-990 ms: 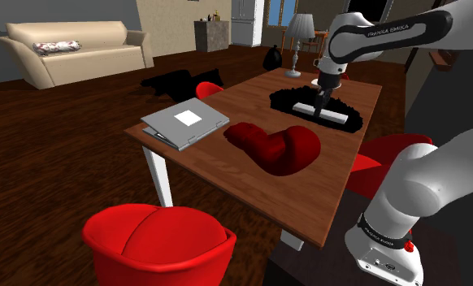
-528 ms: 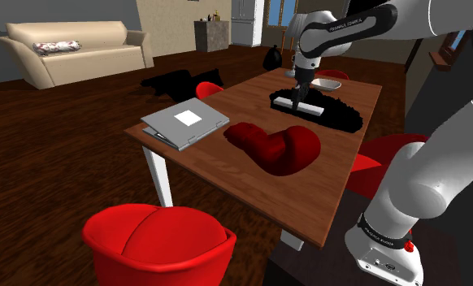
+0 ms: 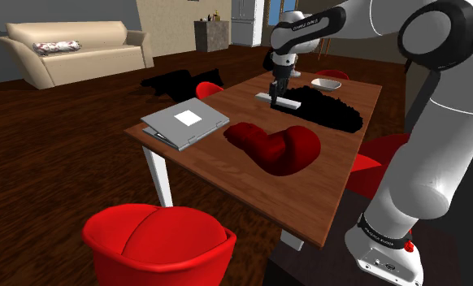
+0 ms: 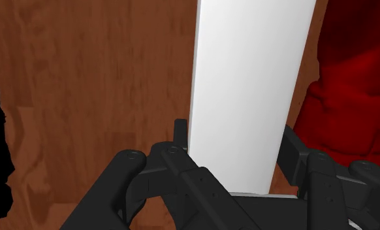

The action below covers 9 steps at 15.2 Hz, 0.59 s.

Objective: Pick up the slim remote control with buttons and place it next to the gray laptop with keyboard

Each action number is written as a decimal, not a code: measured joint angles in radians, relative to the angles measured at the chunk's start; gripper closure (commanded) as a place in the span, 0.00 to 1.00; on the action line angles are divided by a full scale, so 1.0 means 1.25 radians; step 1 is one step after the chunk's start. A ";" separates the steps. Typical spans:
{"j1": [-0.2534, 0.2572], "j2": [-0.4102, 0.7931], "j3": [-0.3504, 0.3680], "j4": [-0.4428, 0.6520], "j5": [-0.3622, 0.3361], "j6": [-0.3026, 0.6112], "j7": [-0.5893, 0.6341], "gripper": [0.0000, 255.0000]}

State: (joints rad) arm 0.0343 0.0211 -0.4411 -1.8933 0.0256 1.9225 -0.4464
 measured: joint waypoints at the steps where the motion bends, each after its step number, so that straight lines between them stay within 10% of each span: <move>1: 0.002 0.031 0.003 0.037 0.014 -0.010 0.002 1.00; 9: -0.024 0.271 0.021 0.317 0.110 -0.069 -0.011 1.00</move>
State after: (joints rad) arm 0.0041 0.3597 -0.4145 -1.4974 0.1631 1.8358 -0.4603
